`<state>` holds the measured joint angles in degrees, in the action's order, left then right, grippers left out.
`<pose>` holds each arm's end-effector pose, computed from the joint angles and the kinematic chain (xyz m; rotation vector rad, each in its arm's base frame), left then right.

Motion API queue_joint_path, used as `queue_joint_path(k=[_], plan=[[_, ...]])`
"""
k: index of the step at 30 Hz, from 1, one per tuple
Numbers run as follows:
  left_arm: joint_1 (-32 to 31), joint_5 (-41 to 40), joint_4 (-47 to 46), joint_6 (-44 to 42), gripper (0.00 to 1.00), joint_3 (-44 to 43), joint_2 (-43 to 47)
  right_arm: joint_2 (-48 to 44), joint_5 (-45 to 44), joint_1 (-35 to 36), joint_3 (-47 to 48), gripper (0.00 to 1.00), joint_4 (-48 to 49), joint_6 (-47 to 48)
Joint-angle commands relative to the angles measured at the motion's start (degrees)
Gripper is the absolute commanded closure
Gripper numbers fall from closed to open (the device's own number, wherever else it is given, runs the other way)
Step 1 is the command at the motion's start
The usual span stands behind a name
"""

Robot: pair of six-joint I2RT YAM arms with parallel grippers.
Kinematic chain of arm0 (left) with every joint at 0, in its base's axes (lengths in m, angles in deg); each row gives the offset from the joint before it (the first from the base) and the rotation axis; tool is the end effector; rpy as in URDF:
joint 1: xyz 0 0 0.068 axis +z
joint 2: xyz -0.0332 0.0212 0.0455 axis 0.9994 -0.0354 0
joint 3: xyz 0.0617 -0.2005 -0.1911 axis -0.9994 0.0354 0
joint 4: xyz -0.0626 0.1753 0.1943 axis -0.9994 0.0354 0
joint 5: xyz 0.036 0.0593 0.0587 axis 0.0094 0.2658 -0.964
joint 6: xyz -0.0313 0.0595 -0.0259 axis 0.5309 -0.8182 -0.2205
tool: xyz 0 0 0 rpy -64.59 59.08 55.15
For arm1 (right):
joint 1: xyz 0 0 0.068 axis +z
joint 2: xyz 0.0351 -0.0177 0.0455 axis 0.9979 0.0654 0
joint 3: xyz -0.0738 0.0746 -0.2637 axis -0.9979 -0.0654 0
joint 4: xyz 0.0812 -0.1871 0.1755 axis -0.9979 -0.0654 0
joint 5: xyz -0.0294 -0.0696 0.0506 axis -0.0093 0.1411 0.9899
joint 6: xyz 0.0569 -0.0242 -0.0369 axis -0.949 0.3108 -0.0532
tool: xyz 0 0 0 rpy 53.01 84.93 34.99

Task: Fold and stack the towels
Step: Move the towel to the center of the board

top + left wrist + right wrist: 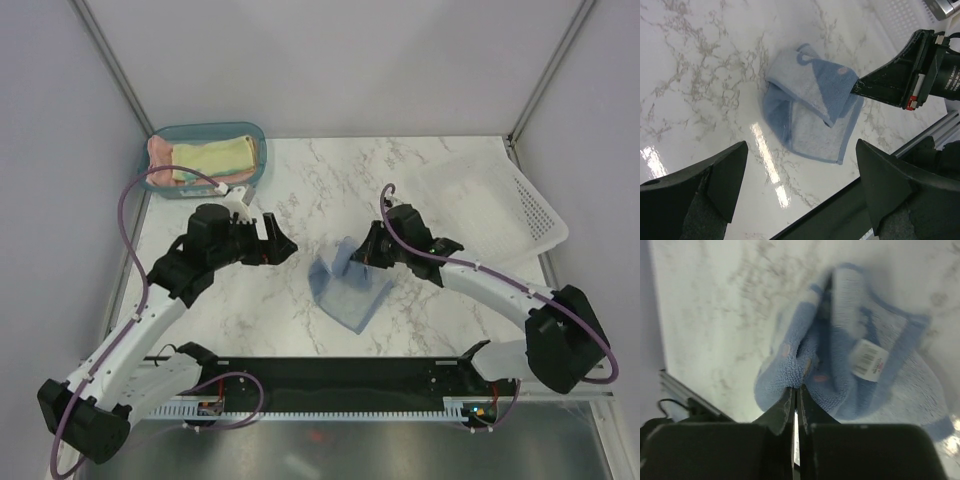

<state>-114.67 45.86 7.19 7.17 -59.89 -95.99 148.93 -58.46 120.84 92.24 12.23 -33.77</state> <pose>0.1927 -0.1105 0.3238 0.1314 2.1370 -0.7773 0.2503 0.1846 0.2376 0.1234 2.3623 0.9181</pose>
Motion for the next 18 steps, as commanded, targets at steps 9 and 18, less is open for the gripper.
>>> queue_joint_path(k=[9, 18], plan=[[-0.1, 6.2, -5.0, 3.4, 0.07, 4.7, -3.9, 7.8, -15.2, 2.1, 16.9, 0.43, -10.4, 10.5], [-3.4, 15.1, -18.7, 11.3, 0.09, 9.7, -11.2, -2.3, -20.3, 1.4, 4.6, 0.4, -16.9, 4.3]])
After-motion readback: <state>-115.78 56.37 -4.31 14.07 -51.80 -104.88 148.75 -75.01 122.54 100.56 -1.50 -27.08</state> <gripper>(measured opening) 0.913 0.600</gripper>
